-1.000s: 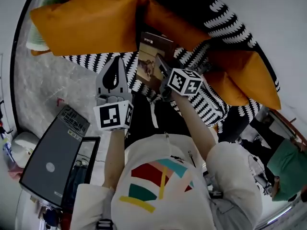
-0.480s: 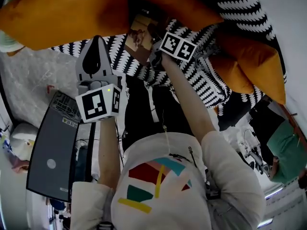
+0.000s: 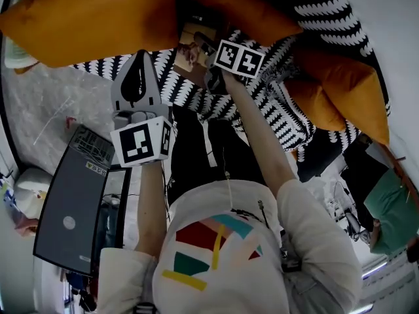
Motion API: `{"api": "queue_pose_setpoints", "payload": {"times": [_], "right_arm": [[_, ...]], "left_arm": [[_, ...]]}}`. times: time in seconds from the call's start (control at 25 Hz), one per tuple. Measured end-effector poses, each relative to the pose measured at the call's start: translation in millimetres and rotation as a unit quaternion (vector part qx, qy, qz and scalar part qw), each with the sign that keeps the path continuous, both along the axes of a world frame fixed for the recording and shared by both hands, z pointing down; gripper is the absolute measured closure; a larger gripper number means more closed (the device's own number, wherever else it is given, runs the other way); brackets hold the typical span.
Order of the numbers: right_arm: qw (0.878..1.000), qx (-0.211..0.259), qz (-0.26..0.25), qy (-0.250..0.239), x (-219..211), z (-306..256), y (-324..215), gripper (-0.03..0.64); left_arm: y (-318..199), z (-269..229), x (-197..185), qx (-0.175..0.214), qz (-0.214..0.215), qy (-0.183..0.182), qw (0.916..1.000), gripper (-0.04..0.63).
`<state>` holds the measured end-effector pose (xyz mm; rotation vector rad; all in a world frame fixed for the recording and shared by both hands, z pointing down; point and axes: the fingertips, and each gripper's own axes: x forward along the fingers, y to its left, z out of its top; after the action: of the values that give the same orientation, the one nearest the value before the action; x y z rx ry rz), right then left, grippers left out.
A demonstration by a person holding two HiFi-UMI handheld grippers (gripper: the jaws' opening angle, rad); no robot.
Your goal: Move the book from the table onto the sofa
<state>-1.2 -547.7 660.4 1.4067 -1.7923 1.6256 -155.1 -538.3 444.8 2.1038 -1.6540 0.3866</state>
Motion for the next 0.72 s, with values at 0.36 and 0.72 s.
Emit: {"api": "queue_pose_setpoints", "payload": {"times": [0.36, 0.72], "right_arm": [[0.995, 0.063, -0.024, 0.075, 31, -63, 9, 0.259], [0.981, 0.176, -0.077, 0.035, 22, -199, 35, 0.261]], "left_arm": [[19, -63, 9, 0.053, -0.001, -0.015, 0.9985, 0.589], [60, -154, 24, 0.122, -0.02, -0.021, 0.9921, 0.589]]}}
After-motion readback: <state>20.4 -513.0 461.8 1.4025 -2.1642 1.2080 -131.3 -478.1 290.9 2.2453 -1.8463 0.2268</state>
